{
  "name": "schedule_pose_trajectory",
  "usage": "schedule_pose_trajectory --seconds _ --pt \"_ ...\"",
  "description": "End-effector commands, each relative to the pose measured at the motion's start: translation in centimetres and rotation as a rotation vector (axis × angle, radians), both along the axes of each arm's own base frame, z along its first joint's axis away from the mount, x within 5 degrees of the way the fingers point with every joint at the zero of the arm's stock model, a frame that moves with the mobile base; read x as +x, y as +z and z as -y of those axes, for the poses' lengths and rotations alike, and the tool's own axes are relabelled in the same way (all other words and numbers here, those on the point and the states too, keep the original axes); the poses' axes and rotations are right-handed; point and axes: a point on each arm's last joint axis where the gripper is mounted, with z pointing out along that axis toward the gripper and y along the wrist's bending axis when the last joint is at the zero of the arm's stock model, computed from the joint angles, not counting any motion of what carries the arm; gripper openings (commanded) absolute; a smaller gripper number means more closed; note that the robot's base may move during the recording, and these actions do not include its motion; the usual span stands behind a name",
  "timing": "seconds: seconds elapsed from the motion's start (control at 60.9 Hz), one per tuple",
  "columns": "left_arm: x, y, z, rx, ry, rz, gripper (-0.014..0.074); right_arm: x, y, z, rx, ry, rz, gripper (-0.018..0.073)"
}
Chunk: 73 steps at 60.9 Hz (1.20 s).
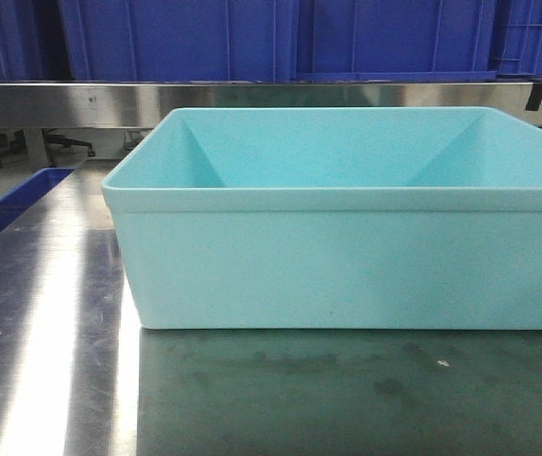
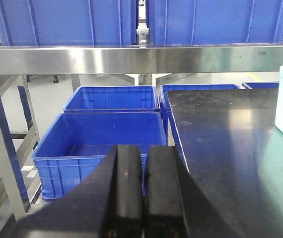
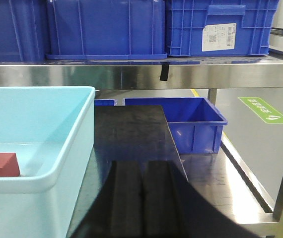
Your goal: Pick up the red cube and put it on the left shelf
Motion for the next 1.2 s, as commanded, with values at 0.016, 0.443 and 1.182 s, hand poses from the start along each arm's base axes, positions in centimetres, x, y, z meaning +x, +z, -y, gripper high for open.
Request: schedule_pose_trajectory --seconds 0.016,0.443,1.182 --pt "0.0 0.1 0.0 -0.007 -0.002 0.079 0.0102 -0.3 1.5 0.0 -0.016 -0.003 0.128 0.0052" --pt "0.0 0.1 0.0 -0.007 -0.002 0.079 0.0102 -0.3 1.5 0.0 -0.016 -0.003 0.128 0.0052" --pt "0.0 0.1 0.0 -0.007 -0.002 0.079 0.0102 -1.6 8.8 -0.1 -0.023 -0.003 0.273 0.0052"
